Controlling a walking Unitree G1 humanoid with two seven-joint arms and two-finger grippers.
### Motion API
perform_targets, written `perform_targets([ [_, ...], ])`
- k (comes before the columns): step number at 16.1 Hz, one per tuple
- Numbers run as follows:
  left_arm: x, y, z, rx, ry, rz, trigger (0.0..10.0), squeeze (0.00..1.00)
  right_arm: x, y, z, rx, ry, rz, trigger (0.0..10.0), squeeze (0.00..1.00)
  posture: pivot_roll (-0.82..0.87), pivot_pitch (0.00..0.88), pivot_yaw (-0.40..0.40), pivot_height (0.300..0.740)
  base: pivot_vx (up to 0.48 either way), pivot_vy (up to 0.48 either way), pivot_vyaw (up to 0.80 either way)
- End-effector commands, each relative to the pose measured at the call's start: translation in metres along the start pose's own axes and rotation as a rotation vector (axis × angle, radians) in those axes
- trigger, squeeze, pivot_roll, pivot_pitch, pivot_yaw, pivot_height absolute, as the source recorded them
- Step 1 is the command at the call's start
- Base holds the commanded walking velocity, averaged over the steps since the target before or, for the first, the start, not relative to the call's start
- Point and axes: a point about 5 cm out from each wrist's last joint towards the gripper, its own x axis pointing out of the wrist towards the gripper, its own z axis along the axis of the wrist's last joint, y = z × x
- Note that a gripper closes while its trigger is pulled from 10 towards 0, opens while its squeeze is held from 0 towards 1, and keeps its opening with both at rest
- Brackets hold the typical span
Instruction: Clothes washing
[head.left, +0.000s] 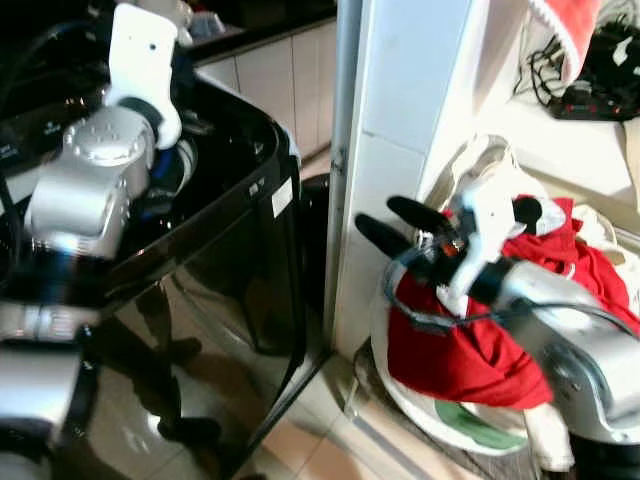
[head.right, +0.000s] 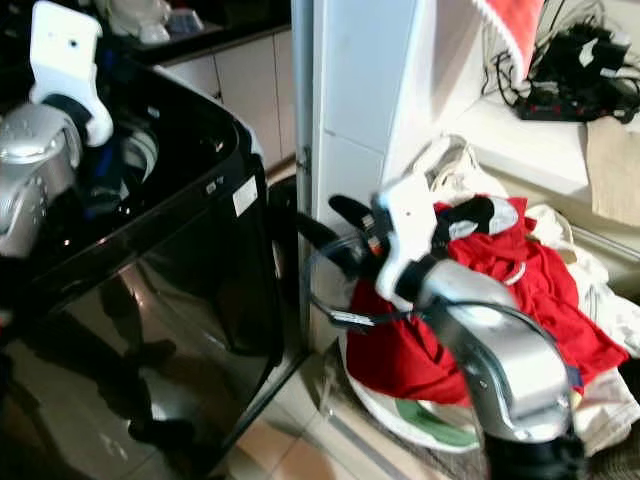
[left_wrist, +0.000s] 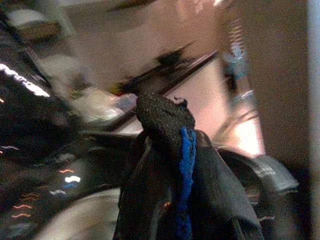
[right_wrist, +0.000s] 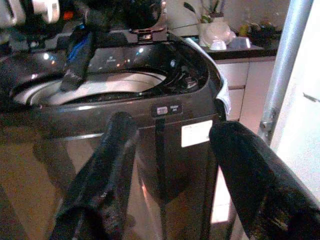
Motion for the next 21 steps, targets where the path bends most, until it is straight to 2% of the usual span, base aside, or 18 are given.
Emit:
perform_targets([
  [1, 0.005, 0.010, 0.001, 0.110, -0.003, 0.064, 4.0, 0.00, 0.000, -0.002, 0.002, 0.047, -0.011, -0.029, 10.0, 0.00, -0.04, 0.000, 0.032, 0.740, 0.000, 0.000, 0.00],
  [2, 0.008, 0.015, -0.001, 0.124, 0.000, 0.096, 4.0, 0.00, 0.002, -0.003, 0.003, 0.051, -0.027, -0.047, 10.0, 0.00, -0.04, 0.000, 0.032, 0.740, 0.000, 0.000, 0.00],
  [3, 0.011, 0.017, -0.004, 0.146, -0.002, 0.087, 10.0, 0.00, 0.005, -0.004, 0.003, -0.002, -0.018, -0.078, 10.0, 0.00, -0.05, 0.000, 0.036, 0.740, 0.000, 0.000, 0.00],
  [4, 0.015, 0.020, -0.007, 0.201, 0.005, 0.112, 10.0, 0.00, 0.006, -0.003, 0.004, -0.025, -0.020, -0.083, 10.0, 0.00, -0.05, 0.000, 0.041, 0.740, 0.000, 0.000, 0.00],
  [5, 0.020, 0.026, -0.014, 0.216, 0.025, 0.127, 10.0, 0.00, 0.008, 0.000, 0.004, -0.065, -0.013, -0.075, 10.0, 0.00, -0.05, 0.000, 0.043, 0.740, 0.000, 0.000, 0.00],
  [6, 0.020, 0.026, -0.014, 0.216, 0.025, 0.127, 10.0, 0.00, 0.008, 0.000, 0.004, -0.065, -0.013, -0.075, 10.0, 0.00, -0.05, 0.000, 0.043, 0.740, 0.000, 0.000, 0.00],
  [7, 0.022, 0.027, -0.020, 0.231, 0.067, 0.123, 10.0, 1.00, 0.009, 0.002, 0.005, -0.062, -0.021, -0.065, 10.0, 0.00, -0.05, 0.000, 0.045, 0.740, 0.000, 0.000, 0.00],
  [9, 0.025, 0.028, -0.028, 0.249, 0.127, 0.113, 10.0, 1.00, 0.009, 0.006, 0.005, -0.048, -0.027, -0.046, 10.0, 0.00, -0.06, 0.000, 0.050, 0.740, 0.000, 0.000, 0.00],
  [10, 0.026, 0.028, -0.037, 0.267, 0.180, 0.091, 10.0, 1.00, 0.008, 0.011, 0.004, -0.079, -0.036, -0.009, 10.0, 0.00, -0.06, 0.000, 0.054, 0.740, 0.000, 0.000, 0.00],
  [13, 0.026, 0.031, -0.044, 0.306, 0.207, 0.089, 10.0, 1.00, 0.007, 0.015, 0.000, -0.089, -0.024, 0.025, 10.0, 0.00, -0.06, 0.000, 0.050, 0.740, 0.000, 0.000, 0.00],
  [17, 0.026, 0.032, -0.051, 0.280, 0.232, 0.074, 10.0, 1.00, 0.008, 0.014, -0.001, -0.087, -0.012, 0.021, 10.0, 0.00, -0.05, 0.000, 0.041, 0.740, 0.000, 0.000, 0.00],
  [19, 0.026, 0.030, -0.053, 0.280, 0.225, 0.064, 10.0, 1.00, 0.007, 0.005, -0.006, -0.107, 0.023, -0.052, 10.0, 0.00, -0.06, 0.000, 0.045, 0.740, 0.000, 0.000, 0.00],
  [20, 0.027, 0.019, -0.053, 0.169, 0.187, -0.011, 10.0, 1.00, 0.006, -0.009, -0.012, -0.141, 0.073, -0.167, 10.0, 0.00, -0.06, 0.000, 0.050, 0.740, 0.000, 0.000, 0.00],
  [21, 0.028, -0.001, -0.050, 0.029, 0.111, -0.150, 10.0, 0.00, 0.002, -0.024, -0.017, -0.140, 0.106, -0.282, 10.0, 0.00, -0.06, 0.000, 0.048, 0.740, 0.000, 0.000, 0.00],
])
